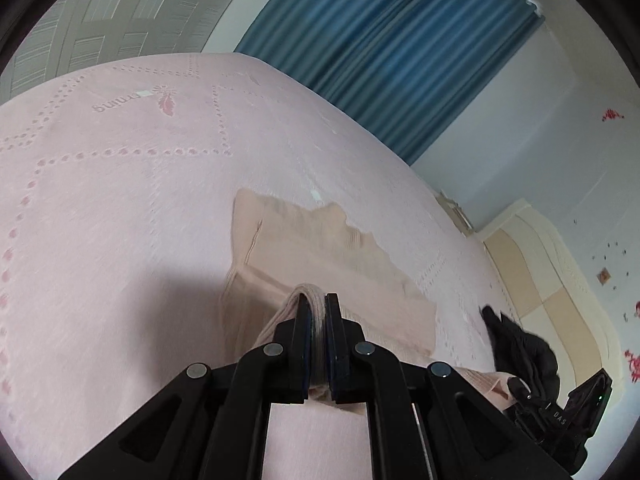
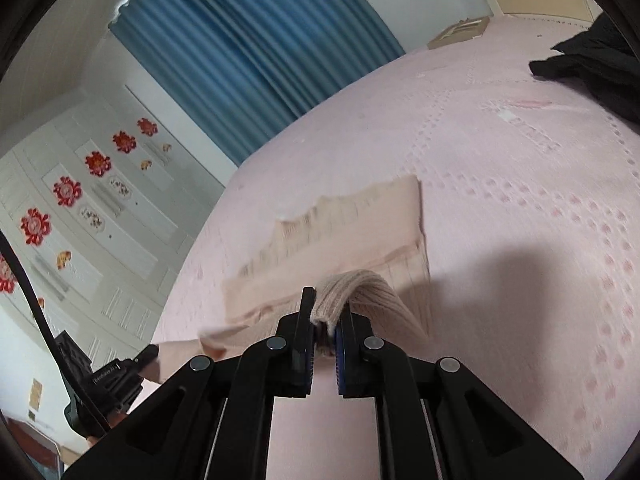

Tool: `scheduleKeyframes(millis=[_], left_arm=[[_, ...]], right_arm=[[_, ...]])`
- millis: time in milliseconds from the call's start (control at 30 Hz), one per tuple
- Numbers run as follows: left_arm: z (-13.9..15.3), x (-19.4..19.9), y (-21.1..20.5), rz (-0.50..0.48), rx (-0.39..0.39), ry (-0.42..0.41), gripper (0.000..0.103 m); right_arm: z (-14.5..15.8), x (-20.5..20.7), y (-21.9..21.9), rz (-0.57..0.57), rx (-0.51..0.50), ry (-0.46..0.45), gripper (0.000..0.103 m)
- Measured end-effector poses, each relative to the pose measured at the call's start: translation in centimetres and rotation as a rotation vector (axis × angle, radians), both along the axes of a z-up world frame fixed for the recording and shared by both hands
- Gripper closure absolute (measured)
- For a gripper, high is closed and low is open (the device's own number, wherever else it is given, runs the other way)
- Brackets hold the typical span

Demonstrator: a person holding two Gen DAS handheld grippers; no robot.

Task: Fold small clothes
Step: 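Grasp the sweater hem with the left gripper while the right gripper grasps the hem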

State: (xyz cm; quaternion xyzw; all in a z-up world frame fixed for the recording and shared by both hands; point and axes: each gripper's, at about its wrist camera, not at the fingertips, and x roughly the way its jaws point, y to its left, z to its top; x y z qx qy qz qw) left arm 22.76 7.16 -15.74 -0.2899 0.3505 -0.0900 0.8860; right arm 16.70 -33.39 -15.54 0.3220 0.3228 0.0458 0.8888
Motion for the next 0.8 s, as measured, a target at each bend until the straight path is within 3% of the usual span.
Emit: scheduleKeyframes(millis=[333,533,633,700,767,800], left_arm=[[-2.7,11.7,-1.4,0.033,0.017,0.024,0.096],[-4.8,16.6,-2.2,0.026,0.028,0.054,0.096],[-5.9,18.4,-2.2,-0.002,-0.022,0.074,0.095],[-6.3,19.0,-1.9,-0.017,-0.056,0.070,0.091],[-6.3,18.8,-1.7,0.006,-0.047,0.057,0.067],[-6.1,18.6,-1.5,0.025,-0.030,0.048,0.063]], right_arm=[[-2.5,11.9,-0.8,-0.015,-0.005,0.013,0.095],[-4.7,17.4,-0.6,-0.004,-0.116,0.051,0.095],[-6.1,19.3,-0.4,-0.013,-0.131,0.068,0.094],[-6.6,19.6,-0.1,-0.022,-0.167,0.076,0.088],[-7.0,19.5,0.2,-0.015,-0.207,0.089,0.085],[-7.0,19.3,0.4,-0.001,-0.211,0.090,0.081]])
